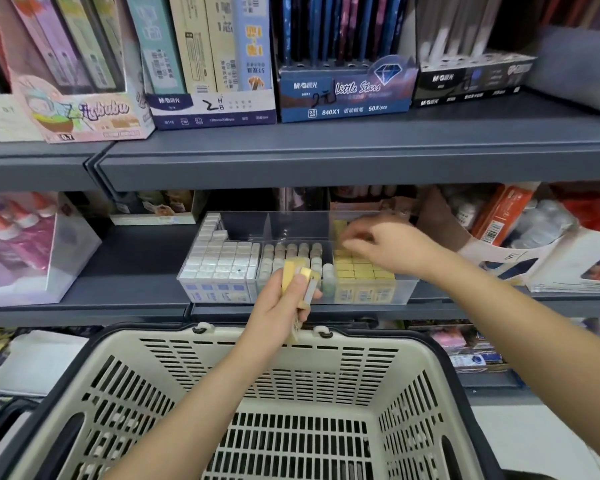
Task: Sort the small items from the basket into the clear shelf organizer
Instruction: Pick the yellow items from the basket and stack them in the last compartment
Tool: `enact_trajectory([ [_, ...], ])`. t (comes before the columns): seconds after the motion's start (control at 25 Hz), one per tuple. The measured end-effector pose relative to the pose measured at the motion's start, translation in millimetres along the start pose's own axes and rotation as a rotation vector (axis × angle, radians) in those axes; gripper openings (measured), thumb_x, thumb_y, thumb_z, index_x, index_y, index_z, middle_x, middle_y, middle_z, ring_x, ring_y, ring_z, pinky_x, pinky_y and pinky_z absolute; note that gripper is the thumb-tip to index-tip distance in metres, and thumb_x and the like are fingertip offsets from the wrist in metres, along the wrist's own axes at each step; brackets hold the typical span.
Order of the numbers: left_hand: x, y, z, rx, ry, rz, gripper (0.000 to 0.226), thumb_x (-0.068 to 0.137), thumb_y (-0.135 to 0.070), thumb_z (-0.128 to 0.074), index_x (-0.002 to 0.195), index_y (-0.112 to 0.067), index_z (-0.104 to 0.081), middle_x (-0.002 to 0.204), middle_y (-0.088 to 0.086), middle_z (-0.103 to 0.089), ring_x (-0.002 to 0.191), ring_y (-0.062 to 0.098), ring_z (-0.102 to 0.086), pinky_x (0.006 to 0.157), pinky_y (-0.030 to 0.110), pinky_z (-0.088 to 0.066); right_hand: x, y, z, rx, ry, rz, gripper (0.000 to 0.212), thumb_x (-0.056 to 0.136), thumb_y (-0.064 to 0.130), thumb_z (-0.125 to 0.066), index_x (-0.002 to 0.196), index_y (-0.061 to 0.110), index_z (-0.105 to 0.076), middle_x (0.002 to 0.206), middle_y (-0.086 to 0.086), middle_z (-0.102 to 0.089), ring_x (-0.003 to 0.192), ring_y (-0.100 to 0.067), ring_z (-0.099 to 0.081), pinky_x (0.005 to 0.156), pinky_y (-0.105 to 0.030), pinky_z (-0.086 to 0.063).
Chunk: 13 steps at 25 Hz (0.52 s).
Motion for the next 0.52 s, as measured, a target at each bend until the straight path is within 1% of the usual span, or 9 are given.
enact_trajectory([
  [0.04, 1.7, -0.7, -0.4, -0.057, -0.003, 0.029, 0.020, 0.099, -0.028, -0.040, 0.103, -0.018, -0.057, 0.080, -0.005, -0.070, 0.054, 0.006, -0.049, 0.051, 0.017, -0.042, -10.0, 11.3, -1.7, 0.108, 0.000, 0.047, 0.019, 0.089, 0.033, -0.056, 0.105, 0.029, -0.066, 0.103, 0.016, -0.065, 0.091, -0.002, -0.059, 0.084, -0.022, -0.046],
  [0.08, 3.1, -1.8, -1.4, -0.122, 0.001, 0.065, 0.020, 0.099, -0.026, -0.040, 0.103, -0.018, -0.058, 0.080, -0.001, -0.069, 0.054, 0.008, -0.048, 0.049, 0.019, -0.041, -18.8, 21.3, -4.2, 0.228, 0.021, 0.079, 0.017, 0.086, 0.033, -0.062, 0.102, 0.031, -0.067, 0.098, 0.018, -0.065, 0.086, 0.002, -0.060, 0.081, -0.018, -0.046],
  [0.12, 4.2, -2.8, -3.4, -0.190, 0.010, 0.104, 0.020, 0.099, -0.024, -0.041, 0.103, -0.017, -0.059, 0.080, 0.003, -0.067, 0.053, 0.010, -0.048, 0.048, 0.020, -0.040, -26.0, 28.9, -7.1, 0.332, 0.047, 0.090, 0.017, 0.082, 0.032, -0.067, 0.099, 0.032, -0.067, 0.096, 0.017, -0.067, 0.083, 0.001, -0.061, 0.078, -0.018, -0.048],
  [0.2, 5.9, -3.5, -9.2, -0.309, 0.028, 0.174, 0.018, 0.098, -0.023, -0.043, 0.103, -0.014, -0.058, 0.079, 0.008, -0.061, 0.053, 0.012, -0.049, 0.043, 0.021, -0.039, -33.4, 35.9, -12.6, 0.435, 0.063, 0.069, 0.021, 0.078, 0.029, -0.072, 0.098, 0.031, -0.065, 0.094, 0.011, -0.068, 0.079, -0.006, -0.065, 0.079, -0.024, -0.051],
  [0.32, 4.9, -4.8, -15.3, -0.395, 0.052, 0.219, 0.019, 0.097, -0.024, -0.044, 0.103, -0.010, -0.057, 0.074, 0.006, -0.064, 0.052, 0.012, -0.050, 0.040, 0.020, -0.037, -38.0, 36.9, -11.7, 0.571, 0.019, 0.070, 0.018, 0.081, 0.012, -0.070, 0.094, 0.022, -0.063, 0.090, -0.005, -0.066, 0.074, -0.017, -0.067, 0.077, -0.029, -0.054],
  [0.36, 4.8, -4.8, -15.7, -0.402, 0.060, 0.215, 0.019, 0.098, -0.024, -0.044, 0.102, -0.010, -0.057, 0.075, 0.006, -0.065, 0.052, 0.011, -0.049, 0.040, 0.020, -0.037, -40.2, 35.4, -10.2, 0.617, 0.008, 0.089, 0.020, 0.082, 0.006, -0.067, 0.092, 0.022, -0.062, 0.090, -0.010, -0.065, 0.075, -0.020, -0.067, 0.075, -0.028, -0.055],
  [0.4, 4.5, -5.1, -15.6, -0.387, 0.062, 0.209, 0.017, 0.098, -0.022, -0.045, 0.102, -0.011, -0.058, 0.076, 0.006, -0.066, 0.052, 0.011, -0.049, 0.041, 0.020, -0.037, -42.2, 33.0, -8.7, 0.647, 0.002, 0.102, 0.023, 0.083, 0.002, -0.064, 0.091, 0.023, -0.062, 0.089, -0.011, -0.064, 0.074, -0.019, -0.066, 0.071, -0.024, -0.055],
  [0.48, 4.6, -4.7, -14.0, -0.247, 0.033, 0.177, 0.011, 0.097, -0.017, -0.047, 0.103, -0.017, -0.056, 0.076, 0.004, -0.062, 0.054, 0.008, -0.050, 0.045, 0.021, -0.039, -45.9, 27.7, -8.4, 0.734, 0.016, 0.071, 0.025, 0.088, 0.001, -0.058, 0.094, 0.024, -0.065, 0.083, -0.002, -0.067, 0.069, -0.009, -0.065, 0.061, -0.017, -0.052],
  [0.52, 5.1, -3.6, -13.6, -0.145, 0.014, 0.147, 0.011, 0.096, -0.015, -0.047, 0.102, -0.021, -0.054, 0.076, 0.002, -0.059, 0.055, 0.008, -0.050, 0.049, 0.022, -0.040, -46.9, 24.9, -10.0, 0.806, 0.024, 0.018, 0.023, 0.089, 0.003, -0.056, 0.098, 0.021, -0.066, 0.081, 0.001, -0.070, 0.068, -0.007, -0.066, 0.059, -0.017, -0.052],
])
Point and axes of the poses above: each hand's wrist, its own x-axis towards the middle knuckle, its own z-axis out of the back of the hand, y = z × x, the point moved 2 cm from there along x, towards the middle knuckle
